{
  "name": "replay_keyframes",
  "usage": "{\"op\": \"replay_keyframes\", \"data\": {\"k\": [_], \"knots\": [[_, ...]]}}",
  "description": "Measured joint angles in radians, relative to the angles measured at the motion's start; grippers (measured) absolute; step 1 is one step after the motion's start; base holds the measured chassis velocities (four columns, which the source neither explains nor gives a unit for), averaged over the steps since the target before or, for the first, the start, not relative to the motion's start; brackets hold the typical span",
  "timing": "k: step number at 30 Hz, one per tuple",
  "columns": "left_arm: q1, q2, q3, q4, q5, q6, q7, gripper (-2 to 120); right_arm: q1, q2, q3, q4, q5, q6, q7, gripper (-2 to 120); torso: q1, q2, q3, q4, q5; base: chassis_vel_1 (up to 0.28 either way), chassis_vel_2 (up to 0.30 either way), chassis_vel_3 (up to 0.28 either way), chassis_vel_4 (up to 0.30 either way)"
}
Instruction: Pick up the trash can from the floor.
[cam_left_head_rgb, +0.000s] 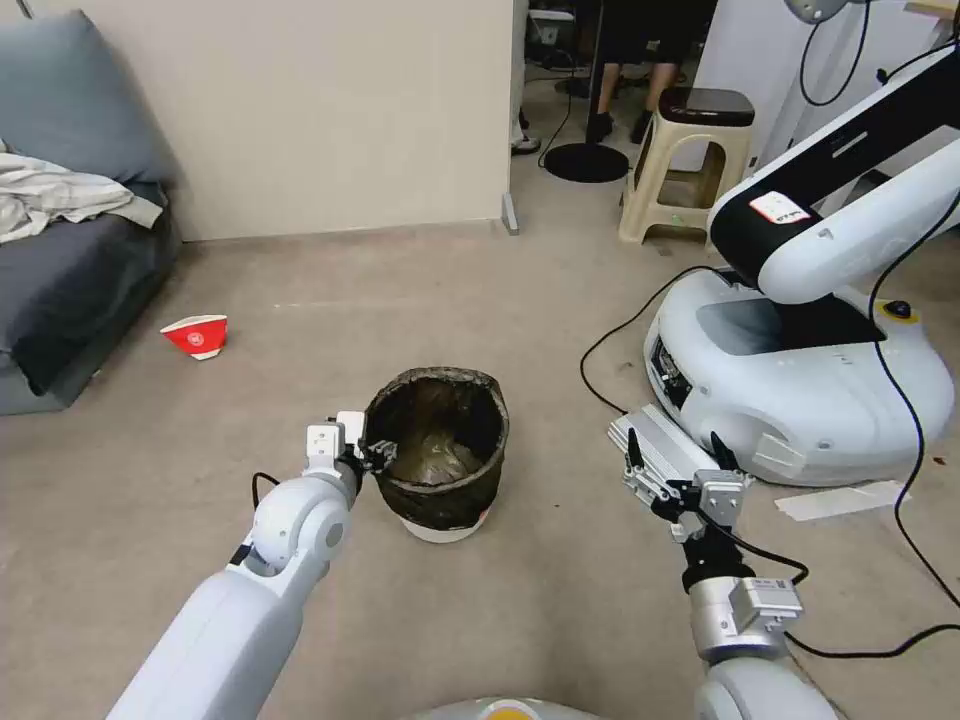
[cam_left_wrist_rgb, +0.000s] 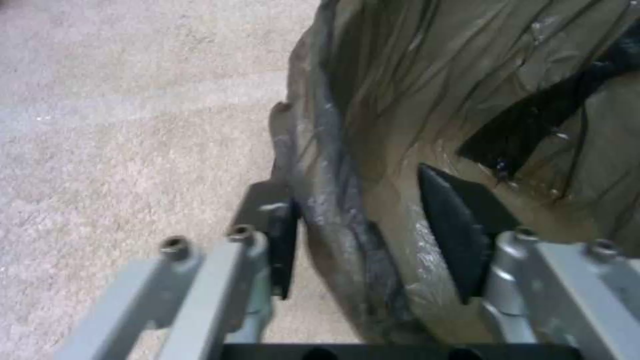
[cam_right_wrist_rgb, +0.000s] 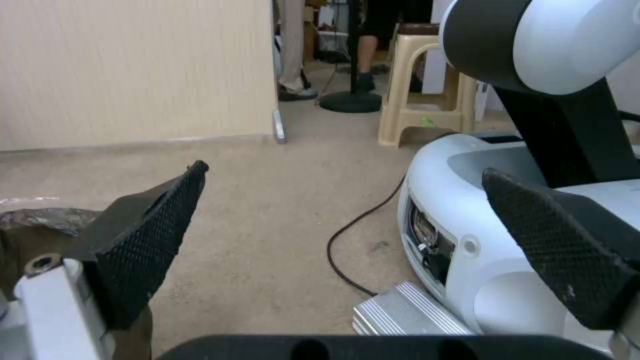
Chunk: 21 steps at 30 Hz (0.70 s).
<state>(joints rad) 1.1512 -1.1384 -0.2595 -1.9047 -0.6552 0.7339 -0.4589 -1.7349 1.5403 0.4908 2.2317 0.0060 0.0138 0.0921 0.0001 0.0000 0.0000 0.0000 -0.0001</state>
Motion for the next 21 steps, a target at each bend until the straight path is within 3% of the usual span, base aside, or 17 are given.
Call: {"op": "replay_keyframes", "data": {"k": [2, 9, 21], "knots": [[-0.004, 0.000, 0.005, 0.004, 0.001, 0.000, -0.004, 30, -0.001, -0.002, 0.003, 0.003, 0.004, 0.000, 0.000, 100, 0.000, 0.000, 0.000, 0.0000, 0.0000, 0.000, 0.000, 0.000, 0.000], [-0.009, 0.000, 0.012, 0.010, 0.003, -0.001, -0.009, 8, -0.002, -0.002, 0.004, 0.009, 0.009, 0.000, 0.000, 100, 0.000, 0.000, 0.000, -0.0001, 0.0001, 0.000, 0.000, 0.000, 0.000], [0.002, 0.002, 0.011, 0.005, 0.005, -0.010, -0.024, 7, -0.002, 0.001, 0.000, 0.011, 0.011, 0.006, -0.001, 100, 0.000, 0.000, 0.000, -0.0001, 0.0000, 0.000, 0.000, 0.000, 0.000]]}}
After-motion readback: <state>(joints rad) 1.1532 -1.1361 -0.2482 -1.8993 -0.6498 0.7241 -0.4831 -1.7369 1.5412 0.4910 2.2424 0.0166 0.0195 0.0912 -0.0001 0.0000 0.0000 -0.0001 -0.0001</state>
